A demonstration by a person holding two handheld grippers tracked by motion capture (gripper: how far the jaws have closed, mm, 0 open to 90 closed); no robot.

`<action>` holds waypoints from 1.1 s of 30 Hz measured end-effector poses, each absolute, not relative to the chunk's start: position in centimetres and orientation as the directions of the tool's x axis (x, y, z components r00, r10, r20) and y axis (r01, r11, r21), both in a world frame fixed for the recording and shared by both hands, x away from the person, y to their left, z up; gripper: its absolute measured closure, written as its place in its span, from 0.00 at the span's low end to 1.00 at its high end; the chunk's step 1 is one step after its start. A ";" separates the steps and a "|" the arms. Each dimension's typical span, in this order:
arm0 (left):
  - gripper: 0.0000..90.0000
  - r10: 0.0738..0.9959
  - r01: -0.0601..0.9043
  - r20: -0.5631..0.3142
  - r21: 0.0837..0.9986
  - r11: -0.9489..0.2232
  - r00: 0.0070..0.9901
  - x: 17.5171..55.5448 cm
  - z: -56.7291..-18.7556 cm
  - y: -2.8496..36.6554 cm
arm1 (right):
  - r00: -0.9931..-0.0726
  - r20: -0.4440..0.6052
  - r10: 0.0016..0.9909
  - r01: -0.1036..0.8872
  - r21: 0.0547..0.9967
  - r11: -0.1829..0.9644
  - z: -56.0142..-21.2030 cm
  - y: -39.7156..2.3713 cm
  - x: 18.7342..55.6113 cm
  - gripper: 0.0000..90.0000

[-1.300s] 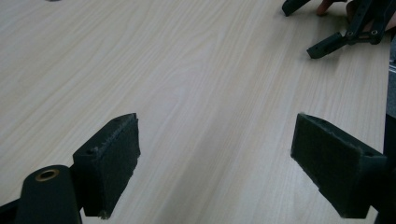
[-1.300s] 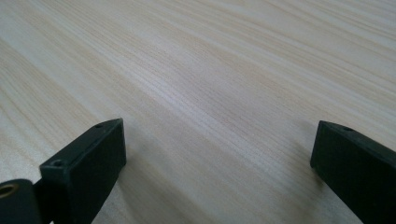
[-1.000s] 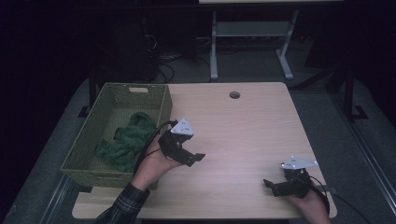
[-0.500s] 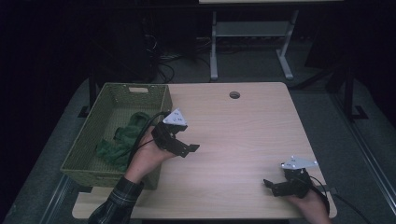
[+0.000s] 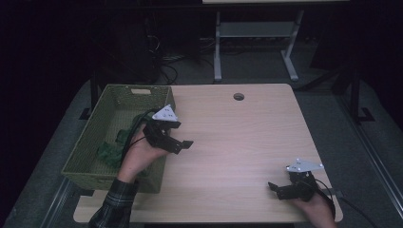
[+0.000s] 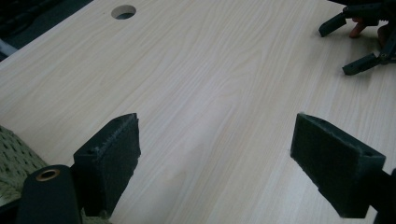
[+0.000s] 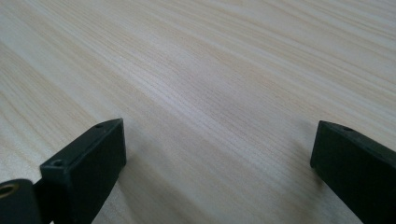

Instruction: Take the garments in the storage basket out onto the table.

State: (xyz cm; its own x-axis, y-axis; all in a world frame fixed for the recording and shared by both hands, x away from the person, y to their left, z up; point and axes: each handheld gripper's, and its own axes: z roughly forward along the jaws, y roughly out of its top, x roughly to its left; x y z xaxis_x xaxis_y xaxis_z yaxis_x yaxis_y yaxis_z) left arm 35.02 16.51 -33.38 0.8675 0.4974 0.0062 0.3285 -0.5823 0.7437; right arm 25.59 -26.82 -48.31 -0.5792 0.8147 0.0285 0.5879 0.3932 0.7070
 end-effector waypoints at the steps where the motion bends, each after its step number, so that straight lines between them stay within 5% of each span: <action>1: 0.17 0.498 0.327 0.009 0.744 -0.582 0.867 35.1 -33.4 16.6 | -0.581 0.028 0.814 0.586 0.707 0.394 -48.3 -26.8 25.6 0.03; 33: 0.23 0.623 0.401 0.045 0.728 -0.556 0.781 35.8 -33.5 22.4 | -0.576 0.030 0.817 0.590 0.707 0.391 -48.3 -26.8 25.6 0.03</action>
State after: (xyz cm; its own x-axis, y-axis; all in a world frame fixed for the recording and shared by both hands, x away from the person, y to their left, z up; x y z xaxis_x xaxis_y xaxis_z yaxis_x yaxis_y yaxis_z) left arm 35.83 22.41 -33.48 0.7811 0.6228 0.0454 0.4011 -0.5561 0.7279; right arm 25.59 -26.82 -48.31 -0.5763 0.8167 0.0297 0.5899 0.3906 0.7067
